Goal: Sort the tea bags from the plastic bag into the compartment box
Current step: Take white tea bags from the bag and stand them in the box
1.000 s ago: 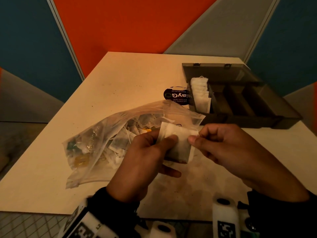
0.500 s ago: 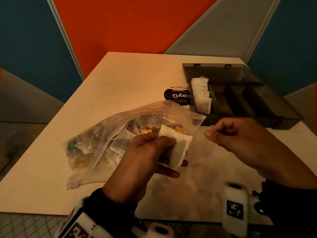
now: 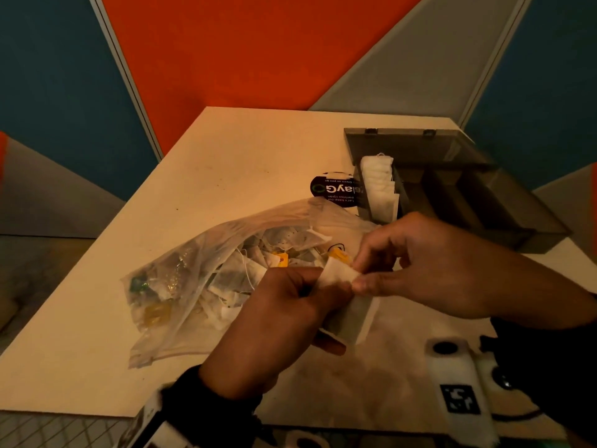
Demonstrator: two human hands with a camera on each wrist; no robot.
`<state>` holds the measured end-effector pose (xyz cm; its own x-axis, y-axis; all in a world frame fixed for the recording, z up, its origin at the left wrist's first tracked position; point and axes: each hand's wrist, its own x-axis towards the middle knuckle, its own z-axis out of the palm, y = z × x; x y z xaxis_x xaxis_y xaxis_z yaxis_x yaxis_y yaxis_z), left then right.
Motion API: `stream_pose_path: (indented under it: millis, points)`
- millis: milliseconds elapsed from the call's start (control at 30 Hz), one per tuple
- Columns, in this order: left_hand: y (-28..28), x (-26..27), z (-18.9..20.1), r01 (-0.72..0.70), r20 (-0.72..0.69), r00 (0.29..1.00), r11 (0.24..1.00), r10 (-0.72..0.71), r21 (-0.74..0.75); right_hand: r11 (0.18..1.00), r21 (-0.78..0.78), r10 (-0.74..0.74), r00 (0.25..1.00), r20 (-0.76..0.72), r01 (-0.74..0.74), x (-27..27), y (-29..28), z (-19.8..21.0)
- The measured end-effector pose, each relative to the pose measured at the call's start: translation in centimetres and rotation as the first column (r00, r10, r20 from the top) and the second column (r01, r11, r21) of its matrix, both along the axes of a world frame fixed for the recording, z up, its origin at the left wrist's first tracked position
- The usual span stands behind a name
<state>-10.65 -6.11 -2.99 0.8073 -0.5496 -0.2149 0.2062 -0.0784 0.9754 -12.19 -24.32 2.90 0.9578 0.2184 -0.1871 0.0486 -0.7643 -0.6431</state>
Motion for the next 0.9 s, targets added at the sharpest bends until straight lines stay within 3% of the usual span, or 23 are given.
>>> stream_pose_path:
  millis: [133, 433, 733, 900]
  points:
    - [0.3, 0.2, 0.2, -0.042, 0.042, 0.998, 0.998, 0.040, 0.040, 0.999, -0.044, 0.006, 1.000, 0.018, -0.005, 0.7, -0.7, 1.3]
    - [0.4, 0.6, 1.2, -0.306, 0.016, 0.952, 0.950, 0.307, -0.056, 0.954, -0.105, -0.254, 0.942, 0.217, 0.281, 5.8, -6.9, 5.2]
    - [0.9, 0.3, 2.4, -0.384, 0.043, 0.920, 0.919, 0.389, -0.084, 0.891, -0.339, -0.261, 0.951, 0.166, 0.303, 11.4, -9.9, 1.9]
    - [1.2, 0.5, 2.4, -0.412, 0.060, 0.907, 0.907, 0.417, -0.084, 0.864, -0.446, -0.226, 0.972, 0.069, 0.233, 13.0, -9.6, 0.2]
